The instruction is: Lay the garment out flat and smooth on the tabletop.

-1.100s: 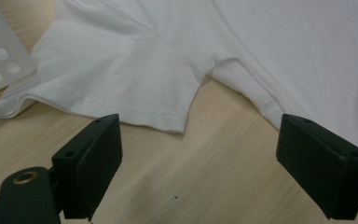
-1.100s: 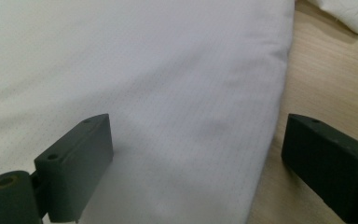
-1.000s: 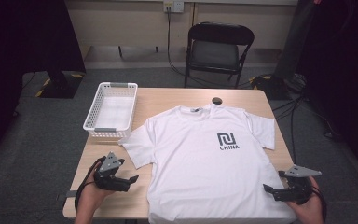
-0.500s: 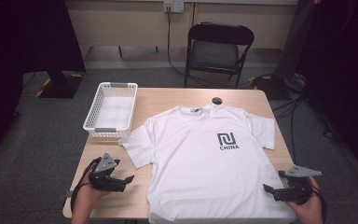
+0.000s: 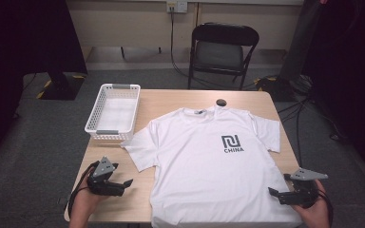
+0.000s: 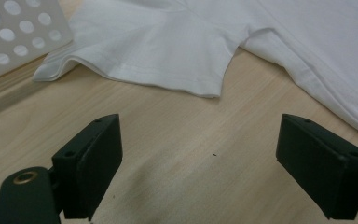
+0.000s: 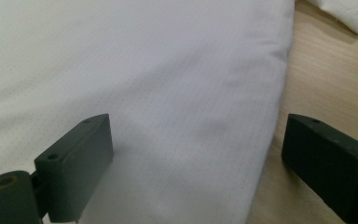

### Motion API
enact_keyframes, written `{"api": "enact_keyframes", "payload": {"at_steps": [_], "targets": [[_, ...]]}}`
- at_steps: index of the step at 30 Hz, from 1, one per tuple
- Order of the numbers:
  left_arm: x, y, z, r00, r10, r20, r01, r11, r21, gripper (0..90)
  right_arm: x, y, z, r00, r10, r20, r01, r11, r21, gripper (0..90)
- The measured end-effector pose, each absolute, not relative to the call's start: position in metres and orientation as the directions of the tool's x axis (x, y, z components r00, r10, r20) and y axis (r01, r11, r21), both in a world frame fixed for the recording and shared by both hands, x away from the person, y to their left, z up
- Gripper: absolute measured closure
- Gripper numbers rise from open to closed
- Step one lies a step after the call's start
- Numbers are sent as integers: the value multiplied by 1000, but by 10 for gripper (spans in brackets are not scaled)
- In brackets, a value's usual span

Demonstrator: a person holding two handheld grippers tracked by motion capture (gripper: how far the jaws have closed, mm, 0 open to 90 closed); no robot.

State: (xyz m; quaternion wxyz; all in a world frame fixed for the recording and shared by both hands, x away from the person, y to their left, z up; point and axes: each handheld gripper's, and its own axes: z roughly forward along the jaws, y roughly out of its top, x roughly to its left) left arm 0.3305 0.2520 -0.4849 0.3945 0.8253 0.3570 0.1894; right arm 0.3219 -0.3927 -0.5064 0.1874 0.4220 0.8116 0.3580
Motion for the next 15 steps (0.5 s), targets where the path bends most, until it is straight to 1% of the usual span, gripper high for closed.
{"api": "enact_keyframes", "payload": {"at_steps": [15], "targets": [[330, 257, -491, 658, 751, 51, 459, -454, 764, 142, 322, -393, -506, -574, 819, -2, 551, 388, 739, 72]]}}
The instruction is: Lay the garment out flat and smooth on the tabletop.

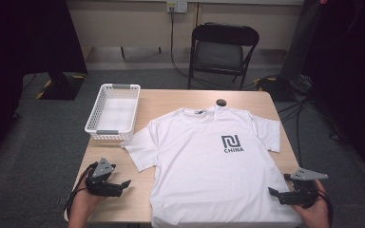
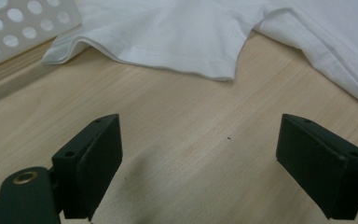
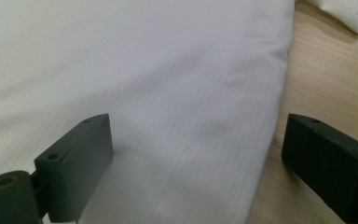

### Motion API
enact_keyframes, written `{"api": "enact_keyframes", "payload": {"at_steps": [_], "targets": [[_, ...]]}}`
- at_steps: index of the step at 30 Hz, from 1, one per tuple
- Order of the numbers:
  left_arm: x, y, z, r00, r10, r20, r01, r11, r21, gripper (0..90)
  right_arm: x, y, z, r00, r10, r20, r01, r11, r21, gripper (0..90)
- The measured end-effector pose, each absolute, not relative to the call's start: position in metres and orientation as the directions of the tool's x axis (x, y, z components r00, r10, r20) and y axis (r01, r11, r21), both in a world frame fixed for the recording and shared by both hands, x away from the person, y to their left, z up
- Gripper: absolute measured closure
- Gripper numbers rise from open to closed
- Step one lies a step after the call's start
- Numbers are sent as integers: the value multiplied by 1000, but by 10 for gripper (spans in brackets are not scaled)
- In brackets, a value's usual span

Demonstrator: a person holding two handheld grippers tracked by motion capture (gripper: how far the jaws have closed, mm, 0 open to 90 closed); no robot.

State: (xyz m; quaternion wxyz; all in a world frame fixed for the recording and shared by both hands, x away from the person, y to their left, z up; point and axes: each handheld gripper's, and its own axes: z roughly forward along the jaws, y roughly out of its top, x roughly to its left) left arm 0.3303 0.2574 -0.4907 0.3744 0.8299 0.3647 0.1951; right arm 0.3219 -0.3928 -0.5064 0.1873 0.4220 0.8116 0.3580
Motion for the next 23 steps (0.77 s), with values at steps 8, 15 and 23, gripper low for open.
{"api": "enact_keyframes", "payload": {"at_steps": [8, 15, 23], "targets": [[331, 257, -495, 668, 740, 75, 465, -495, 734, 142, 322, -393, -506, -573, 819, -1, 551, 387, 739, 72], [331, 258, -498, 670, 738, 75, 475, -505, 721, 142, 322, -393, -506, -573, 819, -2, 551, 387, 739, 72], [331, 260, -501, 669, 742, 49, 478, -480, 736, 136, 322, -393, -506, -573, 820, -2, 551, 387, 739, 72]]}}
